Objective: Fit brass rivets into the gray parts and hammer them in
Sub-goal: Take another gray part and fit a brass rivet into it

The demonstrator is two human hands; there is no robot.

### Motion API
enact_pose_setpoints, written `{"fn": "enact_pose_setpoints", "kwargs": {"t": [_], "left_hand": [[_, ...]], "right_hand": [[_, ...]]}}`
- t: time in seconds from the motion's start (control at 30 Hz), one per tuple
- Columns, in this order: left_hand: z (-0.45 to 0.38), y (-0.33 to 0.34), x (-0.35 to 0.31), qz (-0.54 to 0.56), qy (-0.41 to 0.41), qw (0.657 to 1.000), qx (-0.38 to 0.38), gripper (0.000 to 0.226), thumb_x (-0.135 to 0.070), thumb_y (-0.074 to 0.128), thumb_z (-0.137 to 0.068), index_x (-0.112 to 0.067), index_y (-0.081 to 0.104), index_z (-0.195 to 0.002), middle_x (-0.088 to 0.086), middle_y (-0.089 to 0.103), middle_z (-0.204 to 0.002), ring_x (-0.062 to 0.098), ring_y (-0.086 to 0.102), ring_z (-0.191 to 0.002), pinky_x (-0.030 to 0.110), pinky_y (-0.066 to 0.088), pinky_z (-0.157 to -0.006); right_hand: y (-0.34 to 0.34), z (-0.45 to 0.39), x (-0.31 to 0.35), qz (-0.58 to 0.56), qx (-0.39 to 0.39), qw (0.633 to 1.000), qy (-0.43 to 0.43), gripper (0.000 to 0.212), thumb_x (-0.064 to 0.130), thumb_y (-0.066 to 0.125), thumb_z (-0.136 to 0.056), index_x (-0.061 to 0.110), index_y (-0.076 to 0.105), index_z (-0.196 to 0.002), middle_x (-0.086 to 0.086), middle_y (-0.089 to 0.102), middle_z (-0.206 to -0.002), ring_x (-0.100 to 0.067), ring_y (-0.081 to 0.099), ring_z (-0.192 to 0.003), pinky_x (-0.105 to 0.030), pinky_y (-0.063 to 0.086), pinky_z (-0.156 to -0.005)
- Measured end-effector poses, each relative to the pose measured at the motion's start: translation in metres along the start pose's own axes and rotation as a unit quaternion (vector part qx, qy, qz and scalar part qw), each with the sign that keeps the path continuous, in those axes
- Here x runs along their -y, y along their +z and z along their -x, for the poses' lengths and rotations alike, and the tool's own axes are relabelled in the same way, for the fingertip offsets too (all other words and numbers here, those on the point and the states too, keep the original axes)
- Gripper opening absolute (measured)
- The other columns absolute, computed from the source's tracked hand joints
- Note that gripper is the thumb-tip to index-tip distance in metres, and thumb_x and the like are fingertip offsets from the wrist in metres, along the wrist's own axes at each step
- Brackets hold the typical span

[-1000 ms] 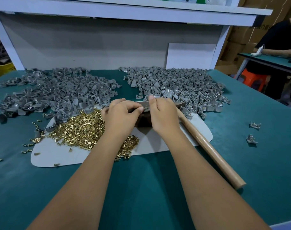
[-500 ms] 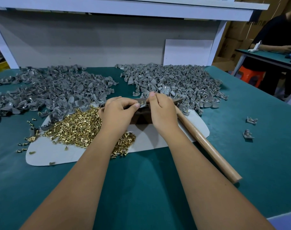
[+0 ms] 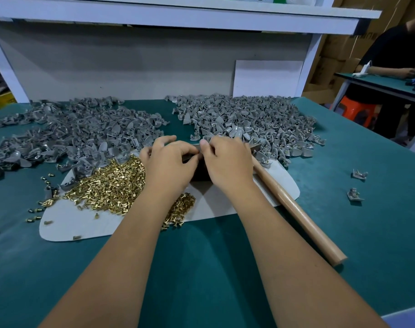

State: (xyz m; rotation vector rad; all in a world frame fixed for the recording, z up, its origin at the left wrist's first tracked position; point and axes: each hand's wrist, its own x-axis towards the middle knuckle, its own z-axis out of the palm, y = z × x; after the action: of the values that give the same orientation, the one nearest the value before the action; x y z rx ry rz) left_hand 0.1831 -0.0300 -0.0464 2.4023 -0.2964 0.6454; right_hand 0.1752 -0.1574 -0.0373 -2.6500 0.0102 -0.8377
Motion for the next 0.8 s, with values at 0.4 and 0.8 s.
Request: {"fn": "enact_pose_setpoints", "kwargs": {"t": [0.4, 0.8], "left_hand": [[0.001, -0.002, -0.005, -0.005, -0.01, 1.0, -0.006, 0.011, -0.04, 0.065, -0.089, -0.039, 0.076, -0.085, -0.022, 0.069, -0.099, 0.011, 0.039, -0.134, 0.044, 0.013, -0.111], [0.004, 0.001, -0.005, 0.01, 0.005, 1.0, -0.015, 0.016, -0.039, 0.061, -0.093, -0.04, 0.077, -0.09, -0.025, 0.07, -0.107, 0.011, 0.041, -0.133, 0.044, 0.015, -0.108]], "right_hand": [[0.004, -0.002, 0.011, 0.005, 0.029, 0.997, 0.068, 0.032, 0.026, 0.034, -0.095, 0.008, 0.06, -0.094, -0.013, 0.063, -0.099, -0.031, 0.044, -0.098, -0.04, 0.033, -0.081], [0.004, 0.007, 0.002, -0.121, -0.015, 0.991, 0.055, 0.015, 0.028, 0.042, -0.096, 0.015, 0.047, -0.09, -0.005, 0.058, -0.099, -0.023, 0.038, -0.096, -0.039, 0.034, -0.085]]}}
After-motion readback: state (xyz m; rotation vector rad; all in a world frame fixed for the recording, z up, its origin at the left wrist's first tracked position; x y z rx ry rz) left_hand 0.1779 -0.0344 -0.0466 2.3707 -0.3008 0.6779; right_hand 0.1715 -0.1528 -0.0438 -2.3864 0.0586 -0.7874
